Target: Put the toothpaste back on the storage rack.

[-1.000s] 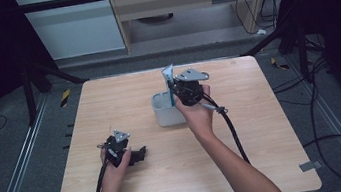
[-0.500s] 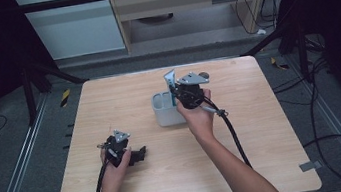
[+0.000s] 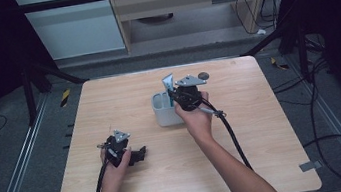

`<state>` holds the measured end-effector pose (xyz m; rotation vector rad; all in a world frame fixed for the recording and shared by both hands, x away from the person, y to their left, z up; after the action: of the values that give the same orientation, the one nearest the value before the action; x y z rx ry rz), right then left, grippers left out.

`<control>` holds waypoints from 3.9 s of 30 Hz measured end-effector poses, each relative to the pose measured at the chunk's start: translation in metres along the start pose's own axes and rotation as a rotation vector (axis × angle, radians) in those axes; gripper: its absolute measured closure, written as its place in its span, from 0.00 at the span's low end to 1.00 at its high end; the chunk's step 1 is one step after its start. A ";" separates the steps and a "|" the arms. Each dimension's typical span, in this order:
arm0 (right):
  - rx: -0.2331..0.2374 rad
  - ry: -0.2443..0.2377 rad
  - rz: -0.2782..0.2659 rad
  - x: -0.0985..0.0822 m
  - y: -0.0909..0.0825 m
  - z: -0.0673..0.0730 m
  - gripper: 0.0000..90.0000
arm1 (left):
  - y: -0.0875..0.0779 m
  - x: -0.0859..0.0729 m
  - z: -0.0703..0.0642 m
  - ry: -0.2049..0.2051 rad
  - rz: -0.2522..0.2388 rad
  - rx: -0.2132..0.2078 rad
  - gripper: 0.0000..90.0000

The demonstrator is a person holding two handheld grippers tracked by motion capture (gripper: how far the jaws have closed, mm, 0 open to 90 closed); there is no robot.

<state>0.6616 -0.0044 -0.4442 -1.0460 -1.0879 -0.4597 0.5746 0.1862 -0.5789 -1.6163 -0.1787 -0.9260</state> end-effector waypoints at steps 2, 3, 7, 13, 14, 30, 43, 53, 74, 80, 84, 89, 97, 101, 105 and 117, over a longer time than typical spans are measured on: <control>0.001 0.004 0.002 -0.001 0.001 0.000 0.89 | 0.000 0.000 0.000 0.000 0.000 0.000 0.00; 0.001 0.004 0.002 -0.001 0.001 0.000 0.89 | 0.000 0.000 0.000 0.000 0.000 0.000 0.00; 0.003 0.006 0.013 -0.003 0.003 -0.001 0.89 | 0.000 0.000 0.000 0.000 0.000 0.000 0.00; -0.001 0.002 0.030 -0.006 0.005 -0.002 0.89 | 0.000 0.000 0.000 0.000 0.000 0.000 0.00; -0.002 0.002 0.031 -0.006 0.005 -0.002 0.89 | 0.000 0.000 0.000 0.000 0.000 0.000 0.00; -0.002 -0.009 0.054 -0.003 0.011 -0.001 0.87 | 0.000 0.000 0.000 0.000 0.000 0.000 0.00; -0.010 -0.015 0.059 0.001 0.013 -0.002 0.86 | 0.000 0.000 0.000 0.000 0.000 0.000 0.00; -0.008 -0.018 0.062 0.002 0.012 -0.002 0.85 | 0.000 0.000 0.000 0.000 0.000 0.000 0.00; -0.021 -0.023 0.049 0.005 0.000 -0.010 0.84 | 0.000 0.000 0.000 0.000 0.000 0.000 0.00; -0.027 -0.026 0.047 0.007 -0.008 -0.014 0.84 | 0.000 0.000 0.000 0.000 0.000 0.000 0.00; -0.033 -0.039 0.051 0.008 -0.011 -0.016 0.80 | 0.000 0.000 0.000 0.000 0.000 0.000 0.00; -0.043 -0.057 0.061 0.008 -0.014 -0.018 0.72 | 0.000 0.000 0.000 0.000 0.000 0.000 0.00; -0.047 -0.041 0.067 0.008 -0.020 -0.024 0.55 | 0.000 0.000 0.000 0.000 0.000 0.000 0.00; -0.049 -0.041 0.070 0.008 -0.022 -0.026 0.52 | 0.000 0.000 0.000 0.000 0.001 0.000 0.00; -0.056 -0.047 0.081 0.007 -0.023 -0.030 0.46 | 0.000 0.000 0.000 0.000 0.000 0.000 0.00; -0.044 -0.086 0.111 0.005 -0.029 -0.035 0.31 | 0.000 0.000 0.000 0.000 0.000 0.000 0.00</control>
<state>0.6593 -0.0474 -0.4291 -1.1671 -1.0933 -0.3534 0.5746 0.1862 -0.5789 -1.6162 -0.1787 -0.9257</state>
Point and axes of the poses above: each handheld gripper's, and its own axes: y roughly forward along the jaws, x roughly out of its top, z roughly to its left, the point moved 10 cm from there along y, roughly forward along the jaws, and after that the axes turned 5 degrees about z, right-handed, at the moved point
